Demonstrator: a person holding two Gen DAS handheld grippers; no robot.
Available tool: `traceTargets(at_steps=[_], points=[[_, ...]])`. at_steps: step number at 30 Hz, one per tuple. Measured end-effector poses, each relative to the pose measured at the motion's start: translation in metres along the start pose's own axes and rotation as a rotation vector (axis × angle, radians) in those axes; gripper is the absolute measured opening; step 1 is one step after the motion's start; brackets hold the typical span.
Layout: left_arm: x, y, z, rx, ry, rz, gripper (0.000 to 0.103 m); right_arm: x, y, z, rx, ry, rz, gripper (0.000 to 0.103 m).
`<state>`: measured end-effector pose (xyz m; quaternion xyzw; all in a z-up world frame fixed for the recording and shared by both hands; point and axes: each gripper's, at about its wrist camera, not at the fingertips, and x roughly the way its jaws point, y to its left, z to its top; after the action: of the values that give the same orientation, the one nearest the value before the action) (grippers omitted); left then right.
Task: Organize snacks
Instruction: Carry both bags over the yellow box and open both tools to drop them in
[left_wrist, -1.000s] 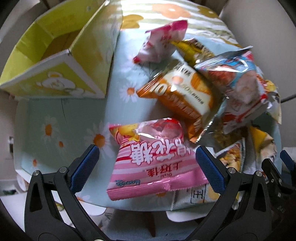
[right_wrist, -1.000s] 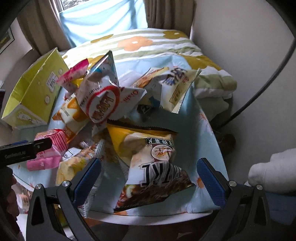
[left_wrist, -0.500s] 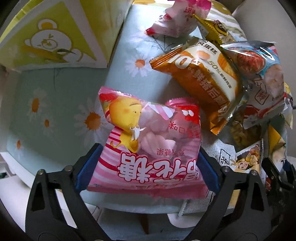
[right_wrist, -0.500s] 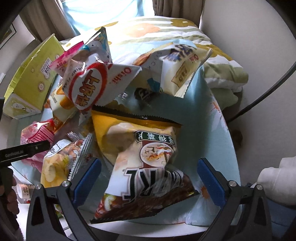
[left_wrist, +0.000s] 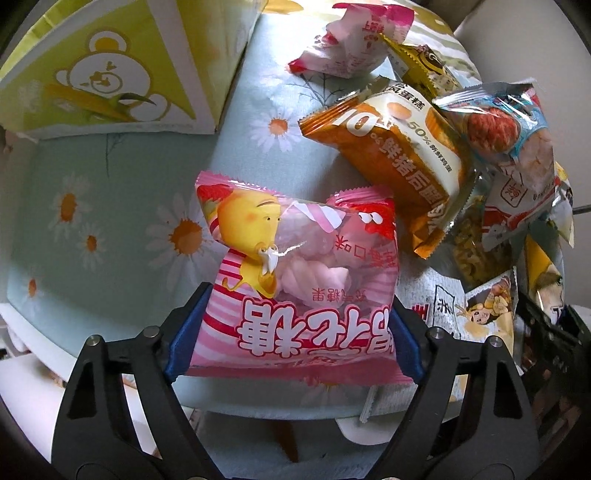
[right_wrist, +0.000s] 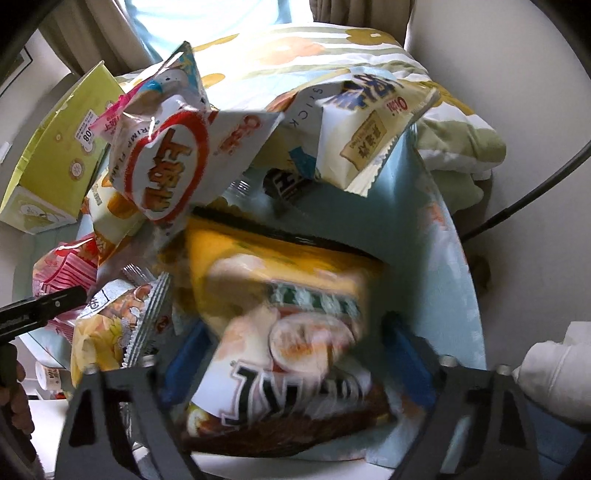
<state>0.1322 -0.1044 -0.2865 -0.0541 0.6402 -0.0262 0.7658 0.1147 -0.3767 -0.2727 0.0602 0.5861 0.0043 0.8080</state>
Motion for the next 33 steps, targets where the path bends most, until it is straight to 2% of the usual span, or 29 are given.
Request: traceTargets(at_steps=[6, 13, 20, 27, 33], points=[[-0.015, 0.000, -0.005, 0.002, -0.020, 0.014, 0.083, -0.006, -0.003, 0.000, 0.011, -0.007, 0.017, 0.065], [-0.054, 0.005, -0.007, 0.012, -0.077, -0.007, 0.083, -0.029, 0.000, -0.004, 0.021, -0.040, 0.008, 0.064], [-0.098, 0.015, 0.004, 0.063, -0.157, -0.081, 0.083, -0.066, 0.011, -0.004, 0.038, -0.096, -0.035, 0.064], [-0.144, 0.041, 0.050, 0.135, -0.279, -0.157, 0.083, -0.115, 0.063, 0.033, 0.047, -0.238, -0.065, 0.063], [-0.180, 0.091, 0.109, 0.156, -0.379, -0.166, 0.083, -0.131, 0.143, 0.089, -0.010, -0.332, -0.059, 0.063]])
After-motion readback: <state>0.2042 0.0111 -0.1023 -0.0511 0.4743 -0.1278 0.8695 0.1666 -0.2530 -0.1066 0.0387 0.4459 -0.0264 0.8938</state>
